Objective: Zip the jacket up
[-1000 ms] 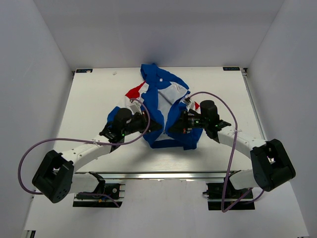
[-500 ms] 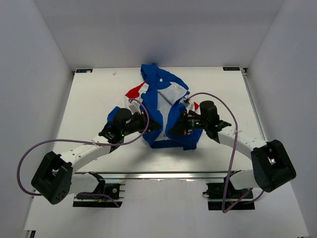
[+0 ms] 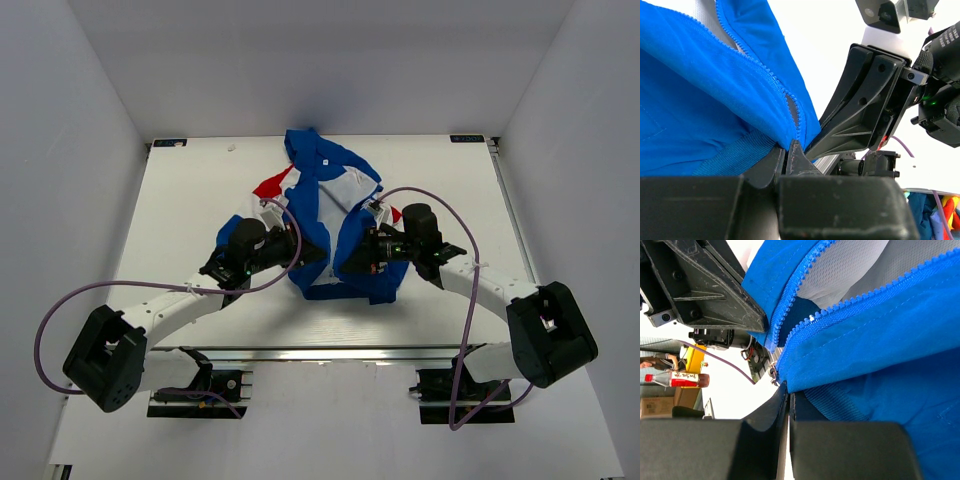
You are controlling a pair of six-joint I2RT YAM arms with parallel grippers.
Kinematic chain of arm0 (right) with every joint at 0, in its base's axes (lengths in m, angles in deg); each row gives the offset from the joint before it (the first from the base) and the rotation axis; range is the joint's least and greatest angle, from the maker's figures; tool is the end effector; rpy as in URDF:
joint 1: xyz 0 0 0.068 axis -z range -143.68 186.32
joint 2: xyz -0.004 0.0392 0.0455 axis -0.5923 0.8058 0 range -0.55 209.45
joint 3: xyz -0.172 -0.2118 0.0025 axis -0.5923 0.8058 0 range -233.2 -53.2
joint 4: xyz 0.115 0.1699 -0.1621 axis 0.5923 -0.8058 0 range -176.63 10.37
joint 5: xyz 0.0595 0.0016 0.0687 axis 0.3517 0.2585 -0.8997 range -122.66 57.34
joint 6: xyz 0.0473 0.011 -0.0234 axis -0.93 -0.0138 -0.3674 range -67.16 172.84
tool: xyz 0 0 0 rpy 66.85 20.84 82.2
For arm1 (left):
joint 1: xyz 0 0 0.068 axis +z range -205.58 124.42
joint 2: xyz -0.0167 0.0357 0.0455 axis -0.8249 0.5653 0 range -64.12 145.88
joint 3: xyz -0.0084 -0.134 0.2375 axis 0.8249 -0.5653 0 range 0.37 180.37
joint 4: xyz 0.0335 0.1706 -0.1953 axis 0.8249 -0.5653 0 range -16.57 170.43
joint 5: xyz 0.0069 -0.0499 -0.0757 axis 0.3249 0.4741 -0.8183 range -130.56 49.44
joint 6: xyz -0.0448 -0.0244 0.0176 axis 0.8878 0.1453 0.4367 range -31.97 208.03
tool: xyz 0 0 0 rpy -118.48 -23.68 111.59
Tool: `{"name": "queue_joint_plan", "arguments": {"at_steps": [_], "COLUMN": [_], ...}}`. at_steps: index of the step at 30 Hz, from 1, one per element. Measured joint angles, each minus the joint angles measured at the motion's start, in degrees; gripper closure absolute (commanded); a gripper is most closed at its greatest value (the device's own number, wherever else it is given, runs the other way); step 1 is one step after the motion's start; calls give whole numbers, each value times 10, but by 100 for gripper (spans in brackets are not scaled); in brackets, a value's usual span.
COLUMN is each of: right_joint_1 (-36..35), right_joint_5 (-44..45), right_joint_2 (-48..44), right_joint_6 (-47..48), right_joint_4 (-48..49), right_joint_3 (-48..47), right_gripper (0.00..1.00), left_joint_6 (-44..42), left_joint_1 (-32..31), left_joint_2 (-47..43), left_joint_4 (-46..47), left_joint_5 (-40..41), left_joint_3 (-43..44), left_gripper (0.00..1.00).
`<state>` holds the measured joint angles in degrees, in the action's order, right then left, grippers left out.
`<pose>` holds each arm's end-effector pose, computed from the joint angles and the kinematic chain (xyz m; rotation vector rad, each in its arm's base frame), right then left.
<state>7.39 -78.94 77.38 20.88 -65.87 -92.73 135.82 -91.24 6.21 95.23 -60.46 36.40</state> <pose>0.2357 0.1597 0.2254 -0.5190 2.1105 1.4535 0.2112 -0.1665 0.2377 0.0371 2.1191 -1.2649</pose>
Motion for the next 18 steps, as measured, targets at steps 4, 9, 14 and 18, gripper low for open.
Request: {"name": "queue_joint_plan", "arguments": {"at_steps": [4,9,14,18], "right_joint_1": [-1,-1,-1,-1], "right_joint_5": [0,0,0,1], "right_joint_2": [0,0,2,8], "right_joint_6": [-4,-9,-18,-26], "right_joint_4": [3,13,17,27], "right_joint_3": [0,0,0,0], "right_gripper": [100,100,100,100], "left_joint_6": [2,3,3,3], "left_joint_1": [-2,-2,-2,-2], "left_joint_2": [0,0,0,0], "left_joint_4": [3,3,3,3], "left_joint_5": [0,1,4,5], "left_joint_3": [0,0,0,0], "left_gripper": [100,100,100,100]}}
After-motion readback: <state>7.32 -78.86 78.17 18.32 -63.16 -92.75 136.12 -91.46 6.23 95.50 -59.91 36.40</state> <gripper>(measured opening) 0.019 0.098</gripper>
